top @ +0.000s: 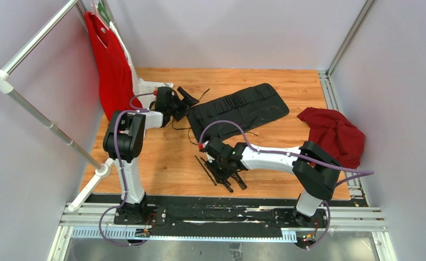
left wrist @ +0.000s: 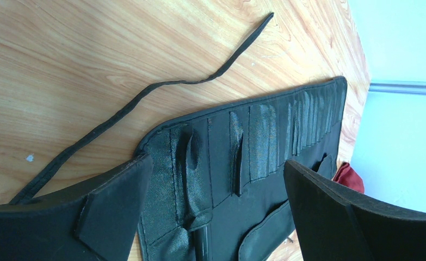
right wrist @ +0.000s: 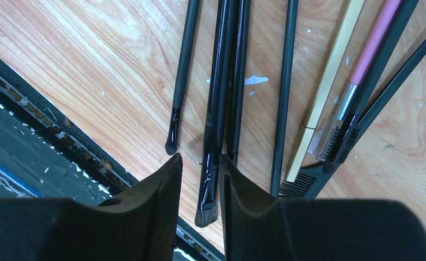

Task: Organize the makeup
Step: Pick up the makeup brush from the center of the board.

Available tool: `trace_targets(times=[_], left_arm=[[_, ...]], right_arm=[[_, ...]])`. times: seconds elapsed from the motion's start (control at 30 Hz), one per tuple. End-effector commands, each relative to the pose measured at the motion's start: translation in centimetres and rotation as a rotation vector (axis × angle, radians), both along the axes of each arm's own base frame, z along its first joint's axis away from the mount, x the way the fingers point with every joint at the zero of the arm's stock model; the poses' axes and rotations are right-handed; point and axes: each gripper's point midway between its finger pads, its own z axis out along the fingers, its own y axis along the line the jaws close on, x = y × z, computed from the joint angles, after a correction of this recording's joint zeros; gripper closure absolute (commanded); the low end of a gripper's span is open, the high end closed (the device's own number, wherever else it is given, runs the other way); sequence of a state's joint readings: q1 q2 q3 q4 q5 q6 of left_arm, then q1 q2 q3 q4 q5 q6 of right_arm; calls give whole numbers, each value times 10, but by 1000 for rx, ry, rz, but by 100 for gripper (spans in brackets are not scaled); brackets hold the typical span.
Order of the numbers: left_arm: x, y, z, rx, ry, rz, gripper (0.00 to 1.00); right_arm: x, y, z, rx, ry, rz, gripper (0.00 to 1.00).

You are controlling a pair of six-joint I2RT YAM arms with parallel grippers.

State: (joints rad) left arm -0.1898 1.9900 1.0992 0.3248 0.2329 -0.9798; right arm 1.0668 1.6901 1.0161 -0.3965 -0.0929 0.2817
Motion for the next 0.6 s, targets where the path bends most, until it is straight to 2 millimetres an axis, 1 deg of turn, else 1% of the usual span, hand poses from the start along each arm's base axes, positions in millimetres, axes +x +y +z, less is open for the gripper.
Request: trace_targets(times=[0.0,0.4,0.57], left_arm=[[-40,15,-62,72,229,9,2],[-40,16,-63,73,229,9,2],[-40,16,-64,74,231,9,2]], right_arm=[[-8,-3,-10,-22,14,2,69],[-8,-6,-17,-41,21,-3,71],[-9,-7,-21,-49,24,-4,74]])
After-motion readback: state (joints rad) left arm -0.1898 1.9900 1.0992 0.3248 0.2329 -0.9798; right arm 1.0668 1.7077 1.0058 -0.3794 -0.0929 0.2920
